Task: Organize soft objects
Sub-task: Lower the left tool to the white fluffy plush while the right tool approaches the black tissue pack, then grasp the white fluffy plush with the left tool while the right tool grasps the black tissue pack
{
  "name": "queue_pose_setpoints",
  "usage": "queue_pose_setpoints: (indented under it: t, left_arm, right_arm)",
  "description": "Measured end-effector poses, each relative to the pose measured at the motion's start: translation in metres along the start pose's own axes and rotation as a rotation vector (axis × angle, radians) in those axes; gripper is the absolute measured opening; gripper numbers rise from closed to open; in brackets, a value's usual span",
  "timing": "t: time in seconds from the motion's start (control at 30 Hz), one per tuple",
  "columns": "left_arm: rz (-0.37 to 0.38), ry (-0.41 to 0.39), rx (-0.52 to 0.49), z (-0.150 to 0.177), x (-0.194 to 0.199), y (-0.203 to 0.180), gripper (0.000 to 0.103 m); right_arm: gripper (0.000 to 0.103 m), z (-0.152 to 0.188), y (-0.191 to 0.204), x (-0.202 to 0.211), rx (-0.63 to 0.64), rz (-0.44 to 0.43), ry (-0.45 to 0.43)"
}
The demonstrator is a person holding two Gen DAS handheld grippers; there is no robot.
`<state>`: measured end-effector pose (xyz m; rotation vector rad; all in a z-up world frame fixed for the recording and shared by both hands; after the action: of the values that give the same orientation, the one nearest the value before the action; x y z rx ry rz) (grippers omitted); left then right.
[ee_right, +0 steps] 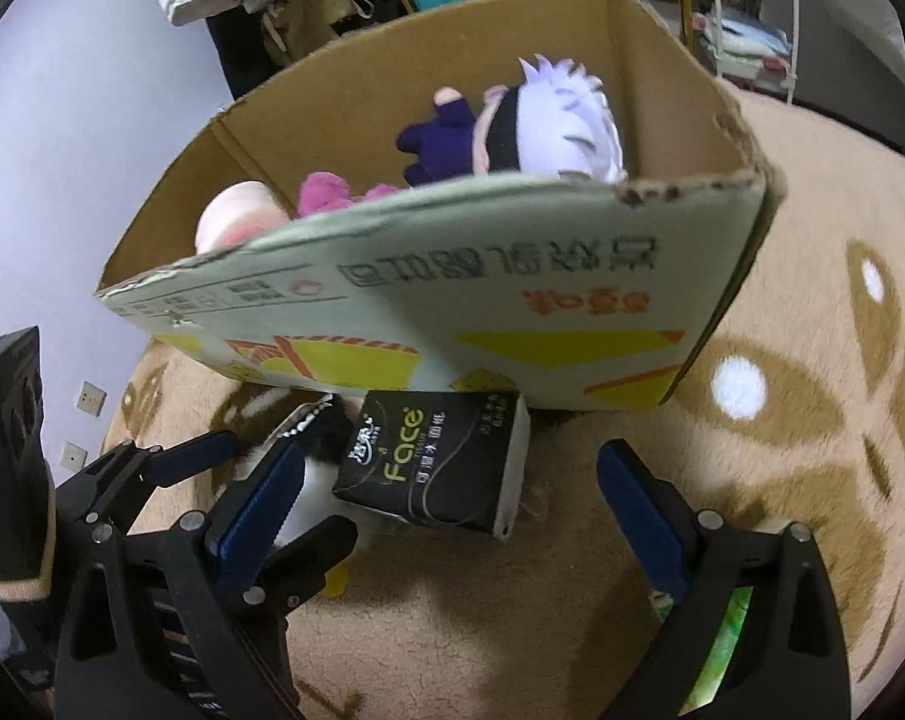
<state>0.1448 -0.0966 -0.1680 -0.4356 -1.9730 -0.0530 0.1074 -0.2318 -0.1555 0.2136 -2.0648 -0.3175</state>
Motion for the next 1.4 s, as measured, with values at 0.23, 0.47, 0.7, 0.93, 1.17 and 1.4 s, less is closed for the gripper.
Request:
queue_pose_setpoints:
  t: [0.23,0.47,0.7,0.93,1.17,1.4]
  left_arm:
    - [0.005,0.01,-0.02,0.001,-0.009,-0.013,0.097]
    - [-0.036,0.021,-0.02,0.004,-0.015,-0.013,0.097]
    - [-0.068,0.018,-0.037,0.006,-0.019,-0.015,0.095]
    - [-0.067,0.005,-0.008,0.004,-0.016,-0.013,0.079]
    - [-0.091,-0.003,-0.021,0.006,-0.016,-0.02,0.075]
    - [-0.111,-0.021,-0.027,0.009,-0.014,-0.021,0.065]
  right_arm:
    - [0.103,0.002,0.0,-0.005,-0.01,0.005,0.015]
    - [0.103,0.004,0.002,-0.01,-0.004,0.021,0.032]
    - [0.103,0.005,0.003,-0.016,0.008,0.049,0.044]
    - [0.103,0.004,0.005,-0.016,0.005,0.039,0.042]
    - [0.103,0.004,0.011,-0.02,0.019,0.048,0.053]
    - [0.103,0.005,0.018,-0.026,0.024,0.07,0.068]
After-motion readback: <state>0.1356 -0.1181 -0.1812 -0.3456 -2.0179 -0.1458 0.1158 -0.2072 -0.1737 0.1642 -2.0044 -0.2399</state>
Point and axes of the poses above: each gripper's, at about its wrist camera, not at the fingertips, and x roughly against the way its jaws point, y to its left, z to its underside, the point moved 1 cm from there along -x, roughly the way its jaws point, and after that the axes turned 7 degrees about x, right-handed, at the moved point
